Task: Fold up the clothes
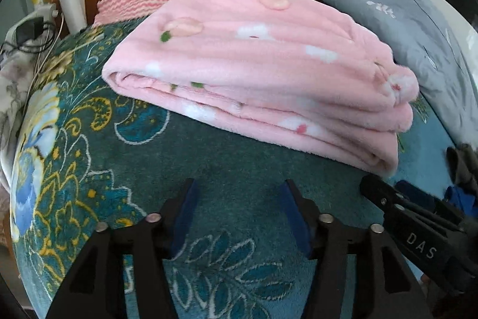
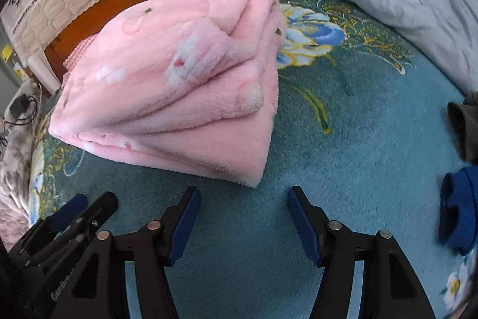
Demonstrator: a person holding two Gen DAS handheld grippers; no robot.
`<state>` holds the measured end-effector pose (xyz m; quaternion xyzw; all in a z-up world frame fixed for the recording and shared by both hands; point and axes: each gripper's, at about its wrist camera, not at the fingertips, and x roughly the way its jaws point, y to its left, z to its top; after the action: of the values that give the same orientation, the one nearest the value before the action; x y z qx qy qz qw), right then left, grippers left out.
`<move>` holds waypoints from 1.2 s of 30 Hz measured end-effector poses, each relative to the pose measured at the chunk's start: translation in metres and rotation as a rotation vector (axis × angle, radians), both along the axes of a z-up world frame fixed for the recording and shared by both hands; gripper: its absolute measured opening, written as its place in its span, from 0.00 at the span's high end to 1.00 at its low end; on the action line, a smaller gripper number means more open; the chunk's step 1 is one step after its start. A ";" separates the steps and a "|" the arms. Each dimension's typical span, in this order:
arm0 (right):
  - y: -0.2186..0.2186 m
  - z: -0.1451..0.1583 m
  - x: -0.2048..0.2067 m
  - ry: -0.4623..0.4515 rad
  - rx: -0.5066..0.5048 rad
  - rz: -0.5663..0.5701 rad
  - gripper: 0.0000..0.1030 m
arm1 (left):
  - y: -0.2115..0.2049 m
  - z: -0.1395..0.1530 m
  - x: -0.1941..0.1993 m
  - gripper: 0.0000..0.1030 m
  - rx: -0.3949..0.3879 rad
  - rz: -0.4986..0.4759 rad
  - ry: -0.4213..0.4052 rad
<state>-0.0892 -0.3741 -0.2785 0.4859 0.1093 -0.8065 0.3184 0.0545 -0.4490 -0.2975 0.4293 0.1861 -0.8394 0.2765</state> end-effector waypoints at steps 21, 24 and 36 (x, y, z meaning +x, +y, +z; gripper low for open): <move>0.003 -0.008 0.011 0.124 -0.044 -0.015 0.34 | 0.029 -0.006 0.010 0.37 -0.090 0.008 0.044; 0.003 -0.008 0.012 0.130 -0.046 -0.015 0.34 | 0.037 -0.007 0.013 0.37 -0.088 0.010 0.049; 0.002 -0.010 0.013 0.138 -0.044 -0.014 0.34 | 0.040 -0.008 0.016 0.37 -0.078 0.014 0.061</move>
<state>-0.0766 -0.3724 -0.2881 0.4227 0.1100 -0.8427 0.3150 0.0702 -0.4093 -0.3054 0.3913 0.1643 -0.8567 0.2932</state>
